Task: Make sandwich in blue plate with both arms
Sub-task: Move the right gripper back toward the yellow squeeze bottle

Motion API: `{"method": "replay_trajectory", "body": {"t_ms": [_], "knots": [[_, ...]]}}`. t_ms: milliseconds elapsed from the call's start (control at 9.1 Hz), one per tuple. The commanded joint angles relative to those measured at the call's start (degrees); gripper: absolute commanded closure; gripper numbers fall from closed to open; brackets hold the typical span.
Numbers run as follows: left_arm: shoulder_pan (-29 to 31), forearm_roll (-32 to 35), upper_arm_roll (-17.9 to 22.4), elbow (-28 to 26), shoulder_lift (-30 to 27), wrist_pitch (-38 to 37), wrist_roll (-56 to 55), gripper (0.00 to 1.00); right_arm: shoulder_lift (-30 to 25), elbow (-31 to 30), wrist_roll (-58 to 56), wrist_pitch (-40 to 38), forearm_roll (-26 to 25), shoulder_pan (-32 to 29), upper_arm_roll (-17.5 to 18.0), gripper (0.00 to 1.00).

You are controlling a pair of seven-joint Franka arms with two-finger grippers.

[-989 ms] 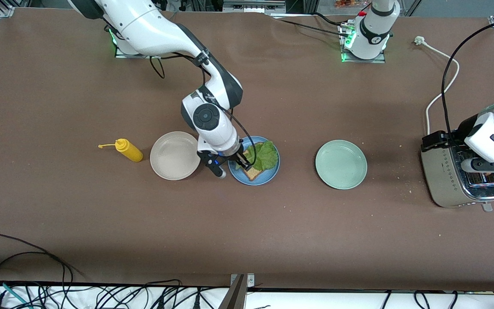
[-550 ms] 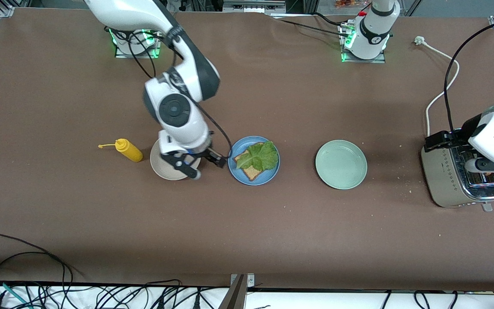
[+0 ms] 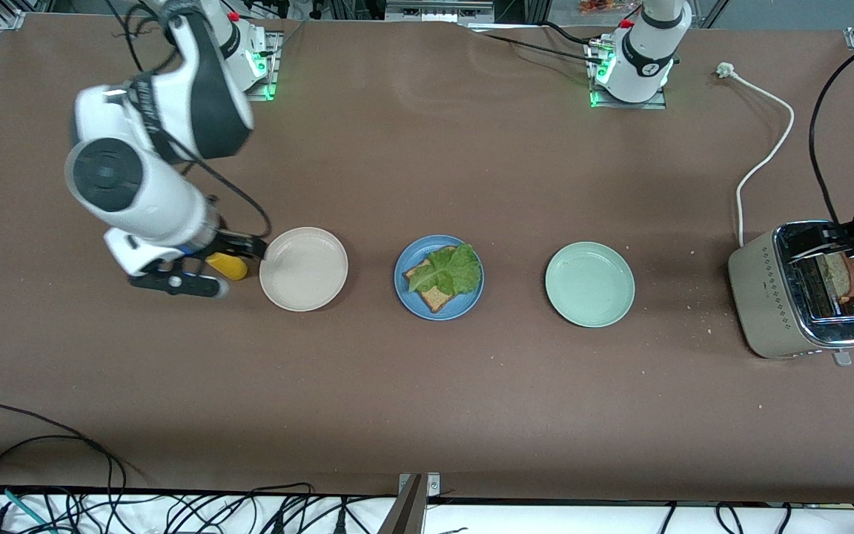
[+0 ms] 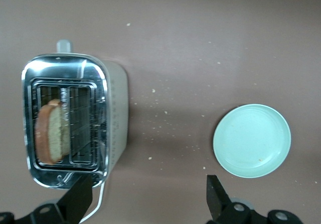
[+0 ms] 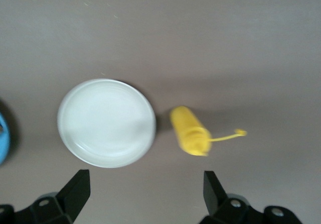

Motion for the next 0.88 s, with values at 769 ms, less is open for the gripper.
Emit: {"method": "replay_trajectory", "body": {"t_ms": [769], "knots": [[13.3, 6.0, 0.9, 2.1, 10.9, 6.4, 8.4, 0.00, -7.4, -23.7, -62.2, 9.8, 12.9, -5.0, -24.9, 0.00]]}}
